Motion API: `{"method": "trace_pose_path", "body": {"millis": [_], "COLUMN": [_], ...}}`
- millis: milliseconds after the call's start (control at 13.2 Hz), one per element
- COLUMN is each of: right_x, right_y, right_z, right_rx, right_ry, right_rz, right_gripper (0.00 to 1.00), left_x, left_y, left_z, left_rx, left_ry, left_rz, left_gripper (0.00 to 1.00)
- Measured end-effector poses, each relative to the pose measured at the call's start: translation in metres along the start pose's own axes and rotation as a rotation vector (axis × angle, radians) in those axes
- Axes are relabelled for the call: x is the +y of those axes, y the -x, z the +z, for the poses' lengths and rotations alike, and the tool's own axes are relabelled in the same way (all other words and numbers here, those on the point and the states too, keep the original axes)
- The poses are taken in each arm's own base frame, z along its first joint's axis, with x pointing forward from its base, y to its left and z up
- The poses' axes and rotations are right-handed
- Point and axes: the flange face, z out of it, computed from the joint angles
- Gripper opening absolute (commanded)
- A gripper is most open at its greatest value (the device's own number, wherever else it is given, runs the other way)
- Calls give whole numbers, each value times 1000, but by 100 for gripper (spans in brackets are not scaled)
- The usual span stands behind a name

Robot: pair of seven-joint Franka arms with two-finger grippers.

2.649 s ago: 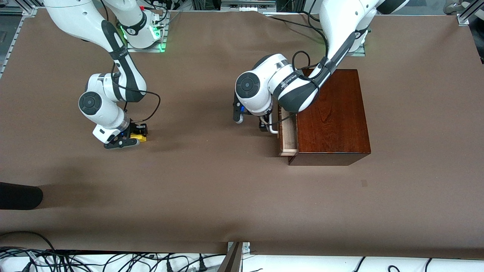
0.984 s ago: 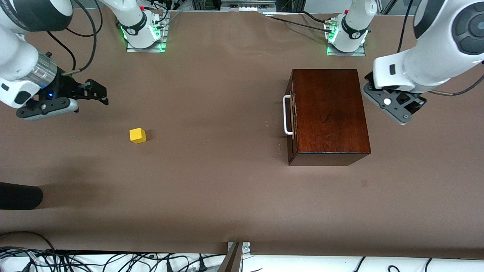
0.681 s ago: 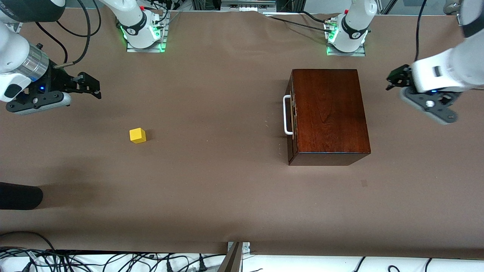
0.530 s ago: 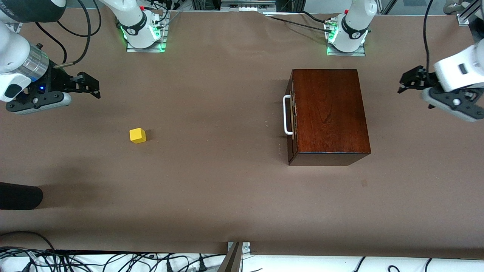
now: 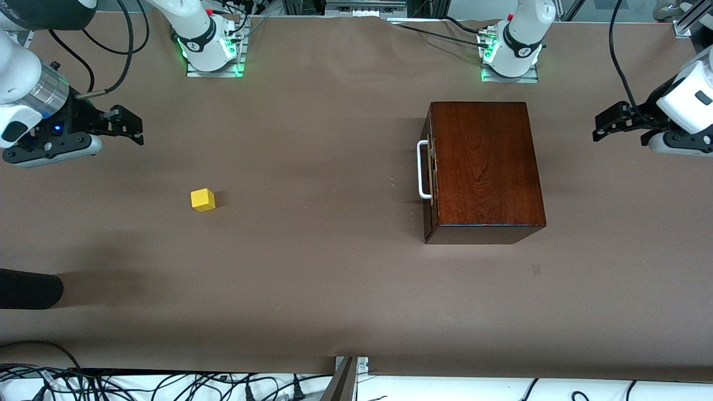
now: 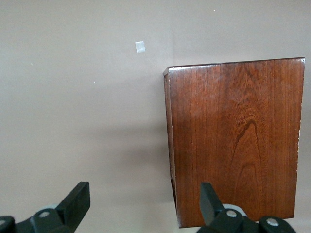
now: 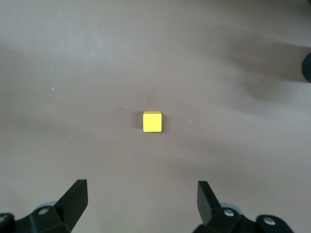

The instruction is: Open drawer, take yellow block, close drawer

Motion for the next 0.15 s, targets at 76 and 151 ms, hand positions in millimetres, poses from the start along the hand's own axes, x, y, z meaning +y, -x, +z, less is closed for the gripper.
{"method": "trace_pose_path", "body": {"millis": [76, 151], "right_x": [1, 2], "right_y": [0, -1], "right_z": [-4, -8], "right_rx": [9, 15], "right_ry": [3, 5], "right_rz": [0, 2], "right_gripper": [100, 100], "left_x": [1, 1], "left_y": [0, 1], "left_z": [2, 3], "left_rx": [-3, -4], "left_ry": [0, 0], "left_rz": [-6, -9], "left_gripper": [100, 100]}}
